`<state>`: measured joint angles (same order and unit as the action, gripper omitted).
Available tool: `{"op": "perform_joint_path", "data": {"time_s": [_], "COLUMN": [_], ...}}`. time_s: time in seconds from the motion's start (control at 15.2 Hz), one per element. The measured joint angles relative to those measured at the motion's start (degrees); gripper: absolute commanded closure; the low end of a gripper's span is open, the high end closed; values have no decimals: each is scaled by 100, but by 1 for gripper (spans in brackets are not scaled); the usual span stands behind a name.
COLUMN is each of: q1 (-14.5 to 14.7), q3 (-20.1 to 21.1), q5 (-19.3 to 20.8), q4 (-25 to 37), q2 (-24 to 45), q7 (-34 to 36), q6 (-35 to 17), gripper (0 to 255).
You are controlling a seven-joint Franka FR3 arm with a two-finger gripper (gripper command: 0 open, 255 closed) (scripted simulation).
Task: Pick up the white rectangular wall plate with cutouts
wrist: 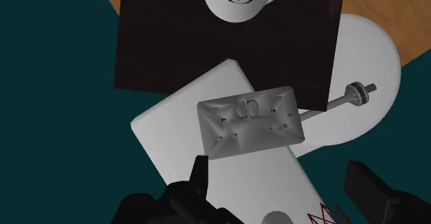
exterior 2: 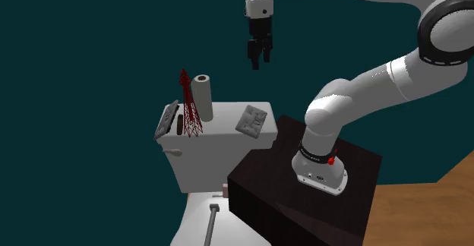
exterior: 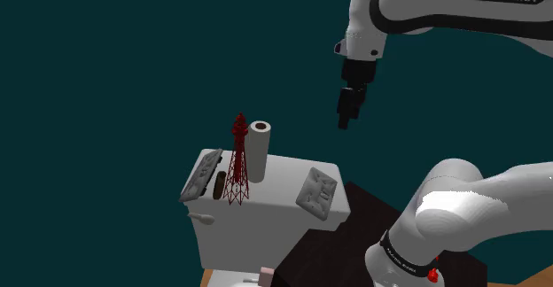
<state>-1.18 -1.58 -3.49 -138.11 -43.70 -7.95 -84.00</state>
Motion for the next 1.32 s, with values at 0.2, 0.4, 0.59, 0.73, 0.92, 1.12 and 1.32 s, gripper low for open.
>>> {"op": "perform_joint_path", "data": {"time_s": [0.2,0.4,0.59,0.73,0.92,1.12,1.32], "q1": [-60,-215,-419,-578,-760,-768,-667], "q3": [380,1234,2053,2534,3029,3231,3131], "q5": [8,27,115,242,509,747,917], "q4": [24,150,412,710,1139,1593,2088], "q2": [180,731,1565,2320,3494,4752,5567], "q7": [539,1899,3407,4458,6059,7691,8997], "q6": [-3,24,93,157,345,571,769], "gripper": [0,0,0,0,0,0,0]}}
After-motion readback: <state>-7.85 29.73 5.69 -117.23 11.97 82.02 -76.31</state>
